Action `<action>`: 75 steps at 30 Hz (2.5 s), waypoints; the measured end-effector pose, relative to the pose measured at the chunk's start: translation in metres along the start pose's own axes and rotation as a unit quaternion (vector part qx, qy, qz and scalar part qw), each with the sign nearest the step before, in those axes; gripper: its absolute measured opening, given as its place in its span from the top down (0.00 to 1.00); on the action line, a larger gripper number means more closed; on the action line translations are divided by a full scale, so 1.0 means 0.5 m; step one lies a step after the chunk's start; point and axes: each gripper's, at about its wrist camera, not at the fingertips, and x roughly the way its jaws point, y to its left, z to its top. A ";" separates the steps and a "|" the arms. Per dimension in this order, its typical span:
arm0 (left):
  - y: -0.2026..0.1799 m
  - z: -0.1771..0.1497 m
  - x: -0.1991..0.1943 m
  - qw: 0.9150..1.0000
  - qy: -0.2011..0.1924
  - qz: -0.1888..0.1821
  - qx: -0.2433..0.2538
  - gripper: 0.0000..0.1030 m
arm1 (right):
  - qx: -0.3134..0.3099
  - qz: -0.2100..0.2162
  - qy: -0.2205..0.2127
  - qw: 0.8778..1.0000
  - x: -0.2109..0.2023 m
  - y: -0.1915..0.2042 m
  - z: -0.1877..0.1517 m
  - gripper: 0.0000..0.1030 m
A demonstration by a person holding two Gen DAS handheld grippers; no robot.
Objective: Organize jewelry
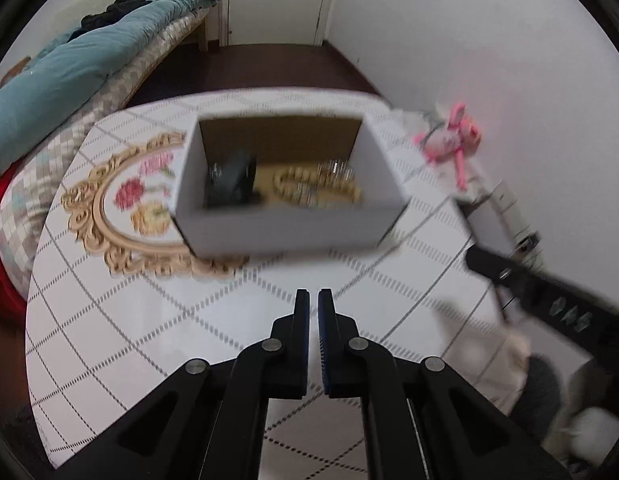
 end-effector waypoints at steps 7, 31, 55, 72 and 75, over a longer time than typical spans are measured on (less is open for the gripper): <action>0.045 0.148 -0.043 0.999 -0.023 -0.024 -0.017 0.98 | -0.031 0.025 -0.019 0.999 -0.002 0.074 0.129 0.91; 0.085 -0.068 0.071 0.988 0.102 0.094 -0.074 0.92 | 0.007 0.017 0.045 0.999 0.041 -0.027 -0.031 0.91; -0.011 -0.088 0.147 0.991 0.092 0.099 0.007 0.63 | 0.035 -0.001 0.040 0.999 0.053 -0.081 -0.039 0.91; -0.027 -0.079 0.132 0.994 0.070 0.069 0.041 0.99 | 0.041 0.004 0.029 0.999 0.043 -0.086 -0.026 0.91; -0.021 -0.061 0.108 0.996 0.062 0.057 0.033 0.99 | 0.037 0.010 0.024 0.999 0.033 -0.076 -0.014 0.91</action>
